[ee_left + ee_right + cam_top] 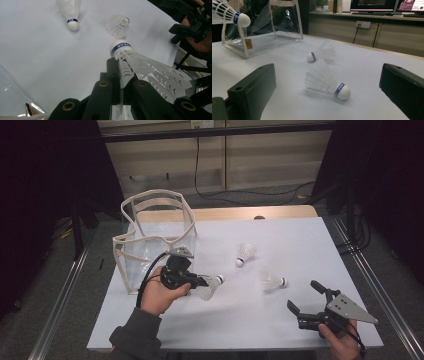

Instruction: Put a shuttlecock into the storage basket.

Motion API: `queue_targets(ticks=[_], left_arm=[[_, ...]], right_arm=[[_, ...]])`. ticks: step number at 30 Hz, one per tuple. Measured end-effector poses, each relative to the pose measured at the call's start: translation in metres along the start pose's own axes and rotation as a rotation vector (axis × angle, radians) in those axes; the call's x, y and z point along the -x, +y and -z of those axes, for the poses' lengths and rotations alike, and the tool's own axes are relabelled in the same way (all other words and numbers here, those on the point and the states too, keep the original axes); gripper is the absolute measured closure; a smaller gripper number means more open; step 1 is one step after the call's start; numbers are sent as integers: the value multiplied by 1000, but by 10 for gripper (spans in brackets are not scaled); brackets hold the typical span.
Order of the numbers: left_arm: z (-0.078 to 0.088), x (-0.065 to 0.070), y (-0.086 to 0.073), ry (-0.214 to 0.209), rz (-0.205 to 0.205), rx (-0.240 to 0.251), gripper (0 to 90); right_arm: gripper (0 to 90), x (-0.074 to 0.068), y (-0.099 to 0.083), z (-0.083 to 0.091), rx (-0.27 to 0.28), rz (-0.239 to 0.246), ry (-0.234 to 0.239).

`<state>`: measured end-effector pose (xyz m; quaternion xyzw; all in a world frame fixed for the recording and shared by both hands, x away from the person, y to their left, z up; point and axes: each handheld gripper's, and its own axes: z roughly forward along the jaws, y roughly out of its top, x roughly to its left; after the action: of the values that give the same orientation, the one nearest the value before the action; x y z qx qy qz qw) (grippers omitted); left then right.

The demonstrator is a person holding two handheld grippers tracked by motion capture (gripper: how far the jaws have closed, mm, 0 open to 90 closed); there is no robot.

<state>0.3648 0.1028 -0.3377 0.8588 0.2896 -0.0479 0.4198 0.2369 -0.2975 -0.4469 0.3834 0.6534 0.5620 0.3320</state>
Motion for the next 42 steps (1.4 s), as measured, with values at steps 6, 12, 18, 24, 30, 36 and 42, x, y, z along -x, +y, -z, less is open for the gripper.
queue_targets(ticks=[6, 12, 18, 24, 30, 36, 42], left_arm=[[4, 2, 8, -7, -7, -2, 893], [8, 2, 15, -7, -6, -1, 893], [12, 2, 22, -11, -4, -3, 893], [15, 2, 28, -10, -9, -11, 894], [21, 2, 34, -6, -13, -14, 894], [24, 2, 39, -8, -13, -17, 894], [26, 2, 44, -5, -12, -19, 894]], right_arm=[[6, 0, 0, 0, 3, 2, 2], [6, -1, 0, 0, 2, 0, 3], [6, -1, 0, 0, 2, 1, 2], [6, -1, 0, 0, 4, -1, 3], [6, -1, 0, 0, 3, -2, 5], [6, -1, 0, 0, 4, -1, 4], [6, -1, 0, 1, 5, 0, 5]])
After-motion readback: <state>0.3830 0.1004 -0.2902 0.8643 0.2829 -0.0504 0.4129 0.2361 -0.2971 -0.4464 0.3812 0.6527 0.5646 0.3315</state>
